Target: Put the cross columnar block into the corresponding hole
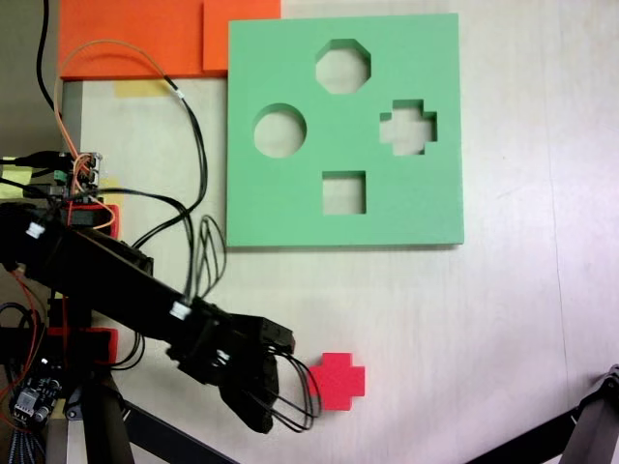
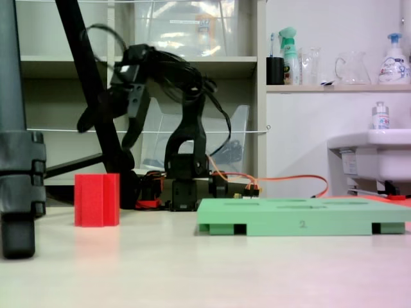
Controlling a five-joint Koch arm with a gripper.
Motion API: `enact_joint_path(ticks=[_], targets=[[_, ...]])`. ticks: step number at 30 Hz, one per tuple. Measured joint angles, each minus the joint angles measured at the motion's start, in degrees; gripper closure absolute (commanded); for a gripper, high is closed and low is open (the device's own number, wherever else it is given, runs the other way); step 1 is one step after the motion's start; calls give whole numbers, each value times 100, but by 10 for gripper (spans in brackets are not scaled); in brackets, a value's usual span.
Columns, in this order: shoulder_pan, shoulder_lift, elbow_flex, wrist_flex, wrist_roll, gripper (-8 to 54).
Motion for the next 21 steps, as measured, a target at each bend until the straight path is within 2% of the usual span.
enact_joint_path(ticks=[3,9,21], targets=[[-97,-756,-483,-9,-79,-67],[-378,-1468,-1011,-18,-88,-67],[-791,-2083,-1063,-176,-35,-66]])
